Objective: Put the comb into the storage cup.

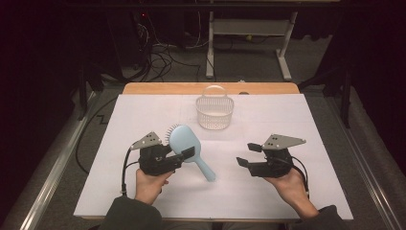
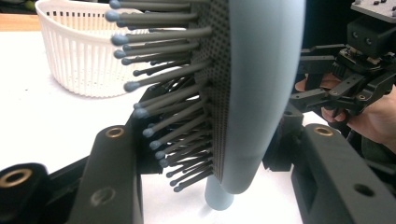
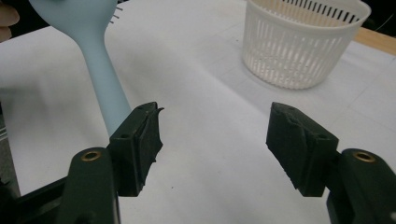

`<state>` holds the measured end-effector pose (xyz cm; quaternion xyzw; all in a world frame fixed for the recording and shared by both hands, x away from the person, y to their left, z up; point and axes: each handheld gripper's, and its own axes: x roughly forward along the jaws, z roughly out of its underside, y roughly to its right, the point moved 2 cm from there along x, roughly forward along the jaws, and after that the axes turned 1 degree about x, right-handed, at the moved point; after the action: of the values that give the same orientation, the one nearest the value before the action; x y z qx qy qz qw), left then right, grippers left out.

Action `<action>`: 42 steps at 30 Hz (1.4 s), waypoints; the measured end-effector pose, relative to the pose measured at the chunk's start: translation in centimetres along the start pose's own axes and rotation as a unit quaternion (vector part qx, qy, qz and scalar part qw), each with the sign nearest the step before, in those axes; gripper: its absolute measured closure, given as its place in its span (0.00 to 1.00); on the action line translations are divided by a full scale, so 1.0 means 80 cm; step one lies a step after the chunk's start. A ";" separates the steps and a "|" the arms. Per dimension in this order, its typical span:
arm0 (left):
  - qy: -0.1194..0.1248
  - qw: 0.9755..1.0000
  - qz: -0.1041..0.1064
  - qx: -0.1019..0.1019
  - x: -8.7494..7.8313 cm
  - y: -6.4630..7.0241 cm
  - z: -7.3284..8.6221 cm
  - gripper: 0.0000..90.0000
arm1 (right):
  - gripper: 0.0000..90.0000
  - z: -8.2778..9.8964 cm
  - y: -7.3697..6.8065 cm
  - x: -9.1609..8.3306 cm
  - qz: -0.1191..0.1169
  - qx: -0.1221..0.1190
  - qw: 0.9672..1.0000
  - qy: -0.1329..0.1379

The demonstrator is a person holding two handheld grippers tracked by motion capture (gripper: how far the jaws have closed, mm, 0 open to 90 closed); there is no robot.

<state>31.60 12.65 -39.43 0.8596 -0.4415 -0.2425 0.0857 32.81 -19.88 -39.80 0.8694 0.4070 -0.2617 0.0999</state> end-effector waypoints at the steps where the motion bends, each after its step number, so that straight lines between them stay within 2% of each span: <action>1: 0.000 1.000 0.000 0.000 0.000 0.000 0.000 0.55 | 0.39 0.001 0.001 -0.002 0.003 0.001 1.000 0.004; 17: 0.003 1.000 -0.007 -0.001 -0.005 -0.003 -0.001 0.55 | 0.36 0.035 0.027 -0.036 0.031 0.020 0.999 0.027; 24: 0.002 1.000 -0.010 -0.002 -0.006 -0.004 -0.001 0.55 | 0.34 0.058 0.041 -0.054 0.059 0.044 0.996 0.048; 32: 0.000 1.000 -0.015 0.000 -0.007 -0.005 -0.001 0.55 | 0.33 0.079 0.051 -0.064 0.072 0.060 0.994 0.056; 37: 0.001 1.000 -0.020 -0.003 -0.013 -0.009 -0.003 0.55 | 0.31 0.091 0.058 -0.072 0.077 0.072 0.992 0.075; 42: -0.001 0.999 -0.035 0.005 -0.019 -0.010 -0.007 0.55 | 0.29 0.106 0.062 -0.076 0.081 0.082 0.990 0.083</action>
<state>31.72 14.35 -38.69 0.8748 -0.4121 -0.2441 0.0727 30.18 -30.39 -43.87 0.9236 0.3188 -0.2122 0.0152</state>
